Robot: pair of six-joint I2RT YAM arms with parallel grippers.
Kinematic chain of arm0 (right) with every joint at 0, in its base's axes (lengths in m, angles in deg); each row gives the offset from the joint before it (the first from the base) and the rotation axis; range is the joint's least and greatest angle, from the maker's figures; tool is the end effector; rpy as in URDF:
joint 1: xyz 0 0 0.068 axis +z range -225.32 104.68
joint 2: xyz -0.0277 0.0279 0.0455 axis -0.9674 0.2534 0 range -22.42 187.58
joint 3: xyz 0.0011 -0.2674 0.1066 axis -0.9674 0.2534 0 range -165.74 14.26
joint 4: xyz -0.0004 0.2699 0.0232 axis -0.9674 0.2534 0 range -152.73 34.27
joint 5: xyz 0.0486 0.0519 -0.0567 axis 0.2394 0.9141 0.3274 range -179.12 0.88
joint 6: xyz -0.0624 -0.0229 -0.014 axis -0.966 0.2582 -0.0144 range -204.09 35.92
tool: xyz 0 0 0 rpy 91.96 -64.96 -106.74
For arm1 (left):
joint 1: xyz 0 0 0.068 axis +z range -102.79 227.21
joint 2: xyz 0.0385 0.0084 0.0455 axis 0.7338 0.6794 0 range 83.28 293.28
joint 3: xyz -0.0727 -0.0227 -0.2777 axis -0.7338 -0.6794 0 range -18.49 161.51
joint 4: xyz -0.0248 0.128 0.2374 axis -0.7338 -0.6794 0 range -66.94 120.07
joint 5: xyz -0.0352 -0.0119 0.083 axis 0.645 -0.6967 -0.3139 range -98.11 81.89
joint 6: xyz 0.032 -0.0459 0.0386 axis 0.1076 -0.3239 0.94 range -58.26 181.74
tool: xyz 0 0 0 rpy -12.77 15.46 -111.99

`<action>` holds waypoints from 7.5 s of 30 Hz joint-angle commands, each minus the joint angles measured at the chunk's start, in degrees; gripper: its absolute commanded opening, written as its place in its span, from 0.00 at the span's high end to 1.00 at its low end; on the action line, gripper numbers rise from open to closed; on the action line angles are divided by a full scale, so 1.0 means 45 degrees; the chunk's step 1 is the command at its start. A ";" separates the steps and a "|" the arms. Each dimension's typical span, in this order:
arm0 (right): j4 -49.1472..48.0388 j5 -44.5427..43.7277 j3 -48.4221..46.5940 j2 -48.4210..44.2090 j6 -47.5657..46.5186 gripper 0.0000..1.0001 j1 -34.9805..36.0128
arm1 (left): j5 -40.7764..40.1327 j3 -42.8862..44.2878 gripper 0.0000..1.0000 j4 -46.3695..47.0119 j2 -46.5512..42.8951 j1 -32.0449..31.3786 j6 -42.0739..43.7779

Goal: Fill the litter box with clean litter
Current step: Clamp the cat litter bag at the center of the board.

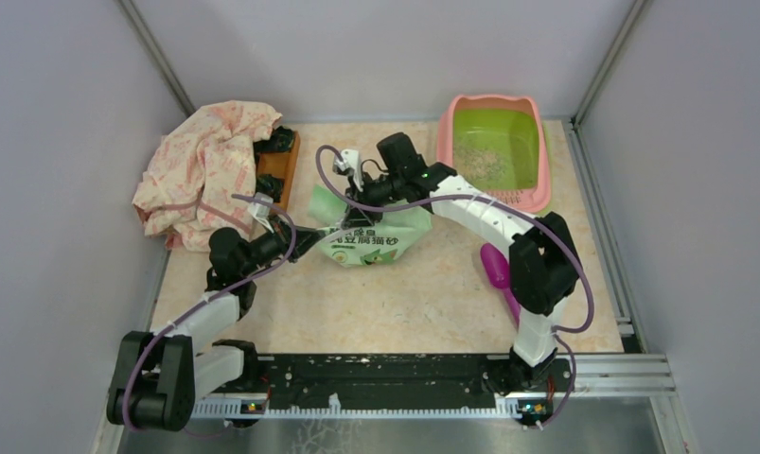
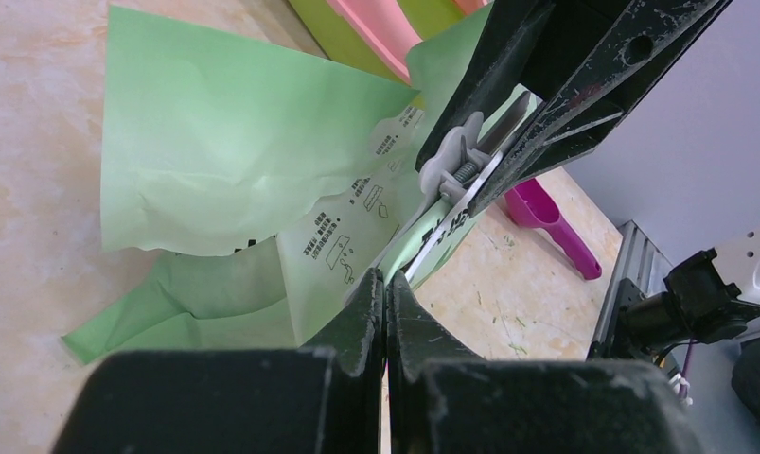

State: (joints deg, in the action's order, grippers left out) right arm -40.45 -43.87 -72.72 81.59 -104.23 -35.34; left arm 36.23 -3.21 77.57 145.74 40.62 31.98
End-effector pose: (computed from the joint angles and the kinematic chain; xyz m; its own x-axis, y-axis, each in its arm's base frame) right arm 0.3093 0.3099 0.2962 -0.1549 -0.4462 -0.8814 -0.9872 0.0347 0.1559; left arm 0.2153 -0.0632 0.2158 -0.3803 -0.3135 -0.8701 0.6768 0.5469 -0.4929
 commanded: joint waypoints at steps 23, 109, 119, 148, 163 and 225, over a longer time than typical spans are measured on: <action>-0.0510 -0.4145 -0.0425 0.0042 0.2792 1.00 0.1134 | 0.0388 0.1263 1.00 0.1894 0.1391 0.0534 -0.0846; 0.7621 -0.1893 -0.8610 0.3462 -0.1189 0.77 0.0781 | 0.1259 0.1096 1.00 0.3388 0.1977 0.0747 -0.1723; 0.5785 -0.1999 -0.6437 0.2284 -0.0507 1.00 0.0774 | 0.1230 0.1056 1.00 0.3388 0.1923 0.0752 -0.1720; 1.0652 -0.2320 -1.2440 0.4808 -0.2430 0.60 0.1045 | 0.1676 0.1250 1.00 0.3715 0.2487 0.0723 -0.2094; 1.1141 -0.3960 -1.2287 0.4987 -0.2906 0.47 0.1658 | 0.1651 0.1231 1.00 0.3315 0.2214 0.0703 -0.1884; 0.5455 -0.3855 -0.4257 0.1079 0.0944 1.00 0.0661 | 0.1564 0.1453 1.00 0.3340 0.2201 0.0798 -0.1935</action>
State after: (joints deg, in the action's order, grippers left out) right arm -14.55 -60.44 -95.30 90.24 -101.76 -31.01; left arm 42.65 0.88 87.10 156.99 43.96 24.00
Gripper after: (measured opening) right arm 0.265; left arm 0.007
